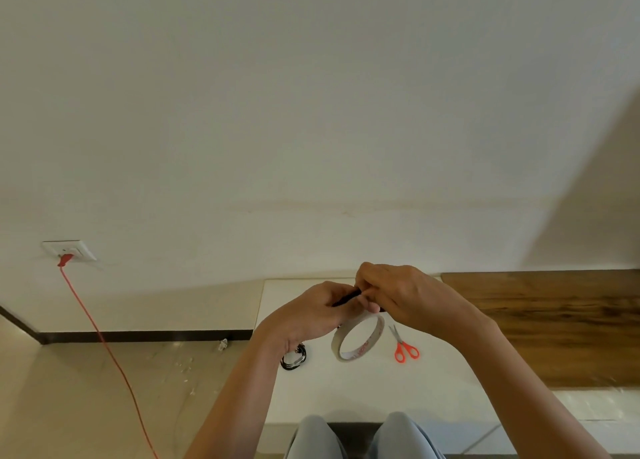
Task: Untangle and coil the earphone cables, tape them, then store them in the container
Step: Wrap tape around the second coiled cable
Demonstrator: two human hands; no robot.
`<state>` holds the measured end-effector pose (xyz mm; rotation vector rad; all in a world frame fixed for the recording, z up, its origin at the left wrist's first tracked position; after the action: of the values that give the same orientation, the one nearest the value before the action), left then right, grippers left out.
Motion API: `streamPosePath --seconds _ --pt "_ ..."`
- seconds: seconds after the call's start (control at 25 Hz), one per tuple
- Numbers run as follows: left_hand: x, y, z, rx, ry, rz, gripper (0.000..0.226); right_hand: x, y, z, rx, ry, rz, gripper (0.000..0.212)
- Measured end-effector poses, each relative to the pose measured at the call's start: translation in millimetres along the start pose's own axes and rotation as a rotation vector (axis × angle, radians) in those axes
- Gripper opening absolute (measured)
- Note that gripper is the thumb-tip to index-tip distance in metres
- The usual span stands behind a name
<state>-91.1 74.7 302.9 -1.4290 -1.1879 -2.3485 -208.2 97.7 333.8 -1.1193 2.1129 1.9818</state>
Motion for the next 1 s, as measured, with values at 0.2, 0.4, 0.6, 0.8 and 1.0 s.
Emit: streamPosePath --seconds 0.2,0.4,0.6,0.8,1.0 --pt "-3.8 -0.7 -0.3 0.054 0.004 -0.119 0.016 1.5 -2.1 -2.2 -0.058 -0.093 -0.099 0.009" --pt "-3.4 -1.3 0.0 0.138 0.008 -0.222 0.02 7.3 3.6 -4.3 0.043 -0.122 -0.278 0.008" --pt "-2.5 2.3 1.6 0.218 0.044 -0.279 0.024 8.1 2.8 -4.2 0.052 -0.128 -0.345 0.006" --pt "-3.5 3.6 2.9 0.296 0.042 -0.291 0.017 17.8 0.5 -3.7 0.029 -0.177 -0.43 0.007" --pt "1.3 1.5 6.2 0.271 -0.069 -0.267 0.01 30.0 -2.9 -5.7 -0.036 -0.296 -0.606 0.01"
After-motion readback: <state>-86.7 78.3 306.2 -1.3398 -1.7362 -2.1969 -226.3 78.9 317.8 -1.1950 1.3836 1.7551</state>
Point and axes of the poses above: each hand's wrist, its own z-axis away from the middle knuckle, its own y-axis out of the back of the hand, x = y × z, the point moved 6 cm from there along -z, towards the middle knuckle, and after that the axes turned 11 degrees about -z, right-handed, at the moved point
